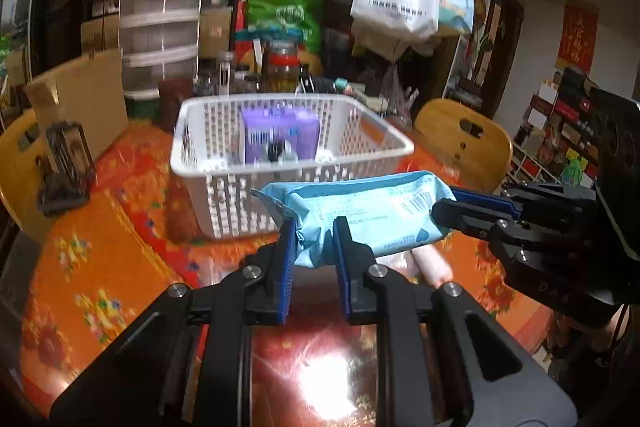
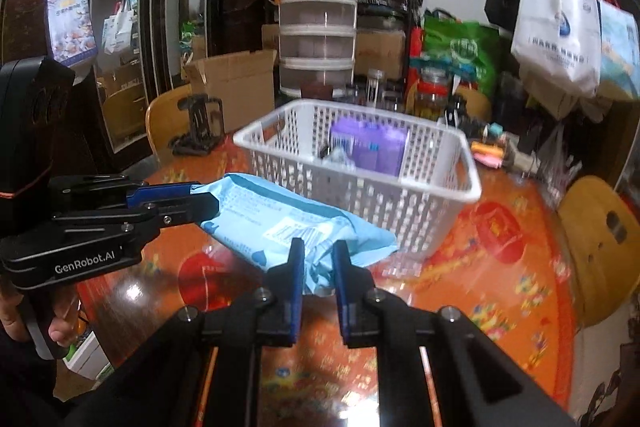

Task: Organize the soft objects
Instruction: 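Carry the blue packets over the white basket and open the left tool, then move both tools back from the basket toward the items on the table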

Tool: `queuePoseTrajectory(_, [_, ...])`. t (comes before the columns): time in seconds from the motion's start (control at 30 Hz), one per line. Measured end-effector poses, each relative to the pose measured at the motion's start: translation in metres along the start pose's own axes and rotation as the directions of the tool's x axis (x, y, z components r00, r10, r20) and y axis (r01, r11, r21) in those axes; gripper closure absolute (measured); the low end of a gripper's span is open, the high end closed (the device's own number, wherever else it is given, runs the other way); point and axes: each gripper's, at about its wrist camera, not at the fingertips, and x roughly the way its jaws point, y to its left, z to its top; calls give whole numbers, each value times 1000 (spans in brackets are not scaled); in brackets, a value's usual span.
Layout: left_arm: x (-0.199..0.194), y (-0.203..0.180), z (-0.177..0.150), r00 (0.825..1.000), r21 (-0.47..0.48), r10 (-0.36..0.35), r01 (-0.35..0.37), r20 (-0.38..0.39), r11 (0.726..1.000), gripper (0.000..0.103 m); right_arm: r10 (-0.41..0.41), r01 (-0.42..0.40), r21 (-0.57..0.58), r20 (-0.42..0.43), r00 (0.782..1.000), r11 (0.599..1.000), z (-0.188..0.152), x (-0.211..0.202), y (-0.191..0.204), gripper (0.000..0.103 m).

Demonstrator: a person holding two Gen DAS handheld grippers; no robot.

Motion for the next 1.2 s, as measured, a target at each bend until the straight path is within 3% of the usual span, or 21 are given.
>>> queuePoseTrajectory(0.33, [4,0,91,995,51,24,-29,99,998,86,-57,62,-61,88,994,996,76,-7,-15,91])
queuePoseTrajectory(0.57, [66,13,150,996,76,47,-53,69,996,86,-63,67,-38,101,993,997,117,29,-51,91])
queuePoseTrajectory(0.8, [138,32,155,998,60,67,-66,-16,996,86,-64,64,-17,37,997,998,120,89,-80,91])
queuePoseTrajectory(0.97, [161,45,150,994,36,110,-109,-10,993,86,-59,59,-17,-2,998,998,114,120,-89,90])
queuePoseTrajectory(1.0, [163,48,149,992,32,123,-122,-8,992,83,-61,61,-13,-6,998,998,113,124,-90,89])
queuePoseTrajectory(1.07, [170,58,147,991,20,125,-124,-36,992,57,-93,93,-5,-16,995,996,109,132,-93,88])
queuePoseTrajectory(1.1, [172,62,146,989,14,142,-141,-40,990,39,-110,110,6,-27,994,994,108,134,-95,88])
queuePoseTrajectory(1.17, [170,67,141,987,16,162,-161,-17,987,30,-117,118,22,-60,991,993,106,139,-99,74])
queuePoseTrajectory(1.2, [168,68,138,987,17,158,-158,-19,987,25,-119,121,27,-81,990,992,104,142,-102,57])
